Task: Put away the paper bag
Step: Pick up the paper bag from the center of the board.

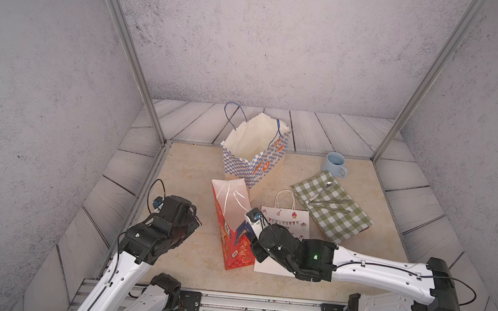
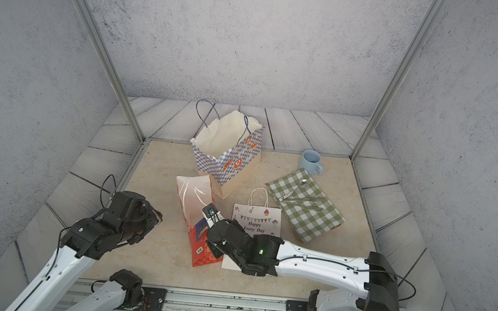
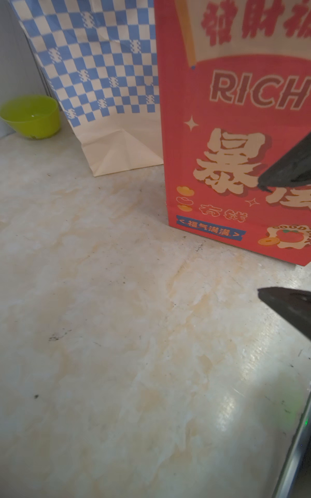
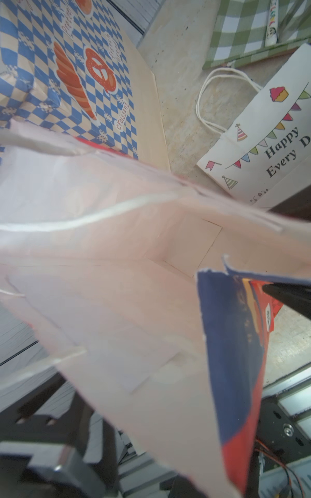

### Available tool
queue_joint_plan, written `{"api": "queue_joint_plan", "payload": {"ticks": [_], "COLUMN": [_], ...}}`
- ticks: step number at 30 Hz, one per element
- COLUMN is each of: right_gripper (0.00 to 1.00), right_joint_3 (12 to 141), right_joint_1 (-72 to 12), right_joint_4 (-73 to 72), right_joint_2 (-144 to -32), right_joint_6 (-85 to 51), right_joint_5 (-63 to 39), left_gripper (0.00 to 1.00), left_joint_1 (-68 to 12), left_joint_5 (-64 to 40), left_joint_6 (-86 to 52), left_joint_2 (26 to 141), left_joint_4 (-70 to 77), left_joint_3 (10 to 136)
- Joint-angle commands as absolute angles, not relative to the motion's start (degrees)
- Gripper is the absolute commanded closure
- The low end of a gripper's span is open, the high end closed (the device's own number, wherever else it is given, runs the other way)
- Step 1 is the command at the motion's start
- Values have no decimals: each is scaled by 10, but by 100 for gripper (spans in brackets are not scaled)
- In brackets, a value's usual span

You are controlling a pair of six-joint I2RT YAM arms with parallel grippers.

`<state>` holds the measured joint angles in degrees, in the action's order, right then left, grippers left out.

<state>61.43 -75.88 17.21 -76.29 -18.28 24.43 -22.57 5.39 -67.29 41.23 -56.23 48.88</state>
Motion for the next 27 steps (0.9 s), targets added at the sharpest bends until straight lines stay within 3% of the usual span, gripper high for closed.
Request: {"api": "queue_joint_plan", "payload": {"ticks": [1,12,27], "right_gripper": [67,82,86], "right_joint_3": [632,678,685], "right_joint_1": [-757,-757,-658], "right_joint_4": [159,171,105], "right_joint_2": [-760,-796,-832], "right_joint_6": [-171,-126,-115], "right_joint_5": [226,199,68], "left_gripper": [39,39,39], "left_joint_1": [-221,-221,-221], "left_joint_5": [35,64,73], "left_joint_6": [-708,-726,-724], "left_joint_2": [405,382,376], "left_joint_4": [-541,-549,-556], "left_joint_3": [484,484,483]}}
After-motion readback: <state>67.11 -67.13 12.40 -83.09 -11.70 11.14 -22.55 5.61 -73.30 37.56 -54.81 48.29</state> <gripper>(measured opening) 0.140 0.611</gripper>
